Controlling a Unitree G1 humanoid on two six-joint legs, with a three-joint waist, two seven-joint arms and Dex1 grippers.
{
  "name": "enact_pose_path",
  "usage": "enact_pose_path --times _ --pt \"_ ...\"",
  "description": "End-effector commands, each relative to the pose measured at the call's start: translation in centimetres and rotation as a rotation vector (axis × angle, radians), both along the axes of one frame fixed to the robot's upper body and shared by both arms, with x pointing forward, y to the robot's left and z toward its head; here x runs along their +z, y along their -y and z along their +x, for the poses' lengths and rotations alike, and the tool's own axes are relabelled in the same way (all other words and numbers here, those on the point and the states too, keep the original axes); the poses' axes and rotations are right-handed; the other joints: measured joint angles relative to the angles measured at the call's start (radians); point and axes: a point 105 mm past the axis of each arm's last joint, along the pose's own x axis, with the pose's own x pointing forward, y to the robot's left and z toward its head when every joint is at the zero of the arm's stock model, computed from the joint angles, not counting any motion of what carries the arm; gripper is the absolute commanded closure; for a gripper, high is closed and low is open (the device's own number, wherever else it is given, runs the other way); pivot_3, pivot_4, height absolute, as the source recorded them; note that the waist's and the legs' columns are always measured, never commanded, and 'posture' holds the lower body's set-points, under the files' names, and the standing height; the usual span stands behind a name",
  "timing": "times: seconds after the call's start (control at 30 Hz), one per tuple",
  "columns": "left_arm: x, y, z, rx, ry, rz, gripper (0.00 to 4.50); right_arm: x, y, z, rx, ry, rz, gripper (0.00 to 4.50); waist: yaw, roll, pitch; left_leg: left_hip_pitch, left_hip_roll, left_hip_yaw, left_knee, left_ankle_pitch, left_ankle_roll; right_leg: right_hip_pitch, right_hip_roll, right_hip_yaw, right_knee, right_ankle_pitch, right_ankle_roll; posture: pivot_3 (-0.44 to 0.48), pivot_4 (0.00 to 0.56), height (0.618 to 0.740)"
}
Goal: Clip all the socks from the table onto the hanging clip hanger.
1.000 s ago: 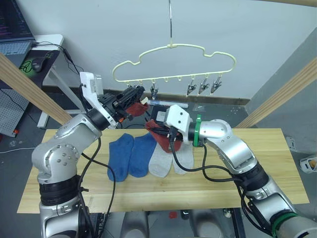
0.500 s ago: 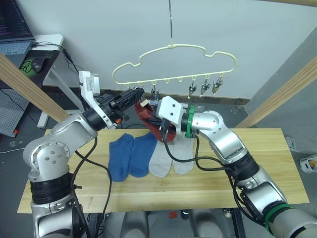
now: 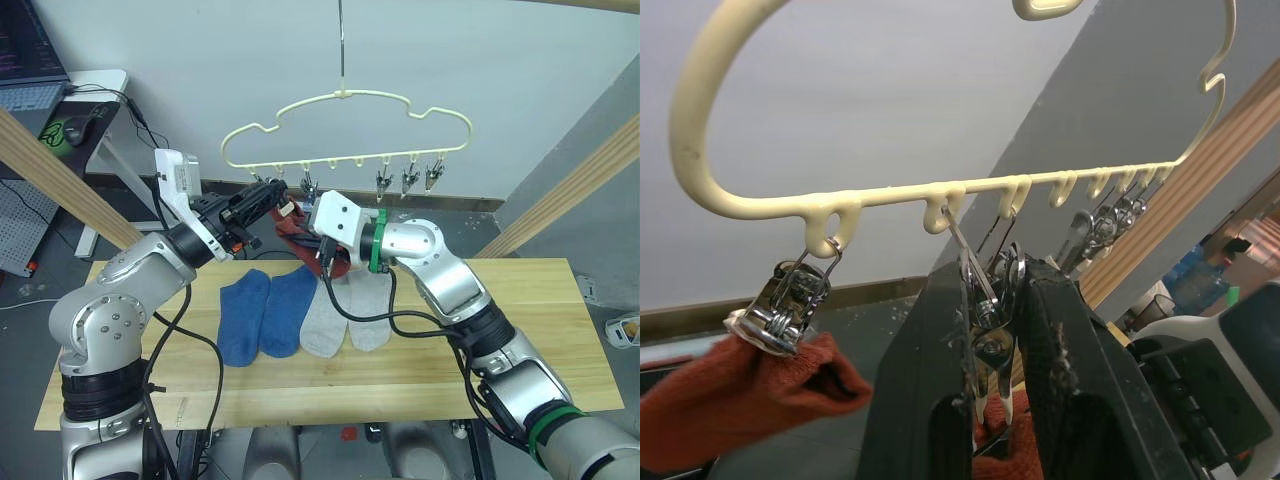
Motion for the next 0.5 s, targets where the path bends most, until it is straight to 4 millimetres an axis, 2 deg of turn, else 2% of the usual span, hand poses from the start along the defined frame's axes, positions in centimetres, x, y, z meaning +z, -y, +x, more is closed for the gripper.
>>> enact_pose_path --times 0.03,0.5 --pt "1.02 0.14 -0.75 -0.011 0.055 0.007 4.15 1.52 -0.37 -0.23 0.026 0.055 0.031 4.5 0.0 0.0 0.0 0.0 0.0 0.0 0.0 0.0 0.0 0.0 0.0 0.0 0.0 0.0 0.0 -0.098 0.305 0.74" --pt "1.06 0.42 -0.84 -0.022 0.057 0.002 4.15 0.72 -0.89 0.47 0.025 0.04 -0.014 4.5 0.001 0.0 0.0 0.0 0.0 0.0 0.0 0.0 0.0 0.0 0.0 0.0 0.0 0.0 0.0 -0.093 0.304 0.74"
